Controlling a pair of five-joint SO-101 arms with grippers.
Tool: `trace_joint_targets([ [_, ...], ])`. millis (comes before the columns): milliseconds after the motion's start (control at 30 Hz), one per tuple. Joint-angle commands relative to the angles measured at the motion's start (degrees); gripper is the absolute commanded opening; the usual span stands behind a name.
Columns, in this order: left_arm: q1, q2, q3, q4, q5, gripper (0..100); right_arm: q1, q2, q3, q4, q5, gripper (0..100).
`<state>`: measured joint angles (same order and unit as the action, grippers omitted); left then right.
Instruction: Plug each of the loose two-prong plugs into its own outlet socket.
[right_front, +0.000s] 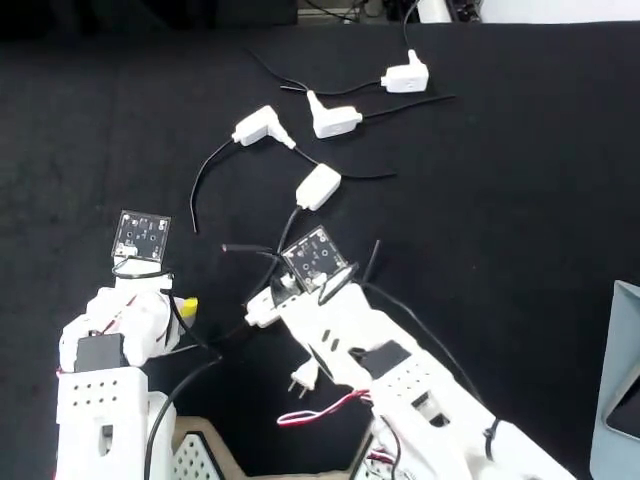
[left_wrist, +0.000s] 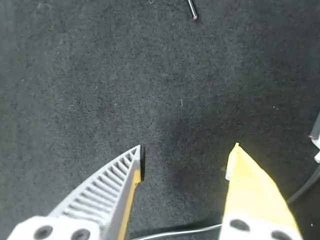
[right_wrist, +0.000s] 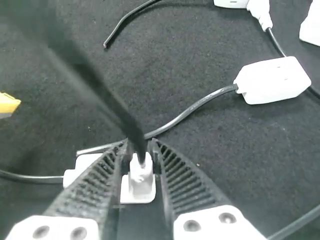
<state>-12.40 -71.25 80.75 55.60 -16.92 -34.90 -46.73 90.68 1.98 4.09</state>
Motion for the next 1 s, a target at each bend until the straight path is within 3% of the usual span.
trace_joint_targets([
  [0,-0.13,-0.62,-0.04,-0.88,0.00,27,0.44,3.30,-0.84,-1.49,-0.18,1.1],
  [967,-0.13,-0.62,0.40,-1.23,0.00,27,0.62,4.35,-5.49,-0.53,-5.80,1.1],
])
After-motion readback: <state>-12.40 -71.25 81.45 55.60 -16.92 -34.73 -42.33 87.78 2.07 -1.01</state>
